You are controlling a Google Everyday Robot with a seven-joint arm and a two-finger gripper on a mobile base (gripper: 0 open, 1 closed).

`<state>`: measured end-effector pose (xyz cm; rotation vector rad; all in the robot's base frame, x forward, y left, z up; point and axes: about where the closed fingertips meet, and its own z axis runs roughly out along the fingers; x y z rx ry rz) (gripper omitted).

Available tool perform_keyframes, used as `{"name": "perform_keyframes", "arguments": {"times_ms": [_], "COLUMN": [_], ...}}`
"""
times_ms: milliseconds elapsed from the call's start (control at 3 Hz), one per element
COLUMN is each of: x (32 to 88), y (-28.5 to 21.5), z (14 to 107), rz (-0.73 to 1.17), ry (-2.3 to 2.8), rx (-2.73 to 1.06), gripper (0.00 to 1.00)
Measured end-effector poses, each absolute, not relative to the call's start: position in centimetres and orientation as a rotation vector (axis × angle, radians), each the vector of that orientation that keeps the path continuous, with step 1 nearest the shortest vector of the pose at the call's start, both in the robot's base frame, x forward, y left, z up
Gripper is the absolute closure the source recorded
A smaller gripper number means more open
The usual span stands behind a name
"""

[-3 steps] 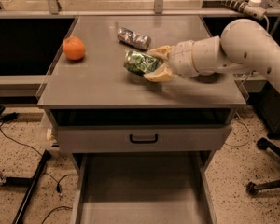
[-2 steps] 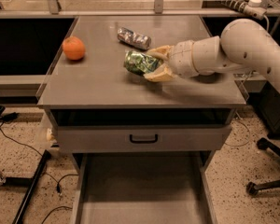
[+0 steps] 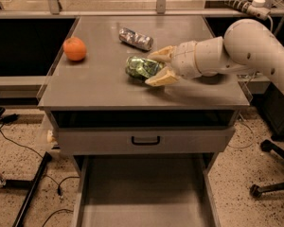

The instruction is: Pick green can from middle drawer and place on counter

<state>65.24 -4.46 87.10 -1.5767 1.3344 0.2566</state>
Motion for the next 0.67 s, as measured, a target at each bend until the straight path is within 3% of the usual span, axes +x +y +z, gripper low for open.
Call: {"name": "perform_keyframes", "arguments": {"times_ms": [333, 667], "x": [65.24, 65.24], "y": [-4.45, -4.45], "z": [87.09, 87.09], "rz": [0.257, 0.257], "ry": [1.334, 1.334], "rx": [-1.577, -1.577], "gripper": [0.0, 0.0]}}
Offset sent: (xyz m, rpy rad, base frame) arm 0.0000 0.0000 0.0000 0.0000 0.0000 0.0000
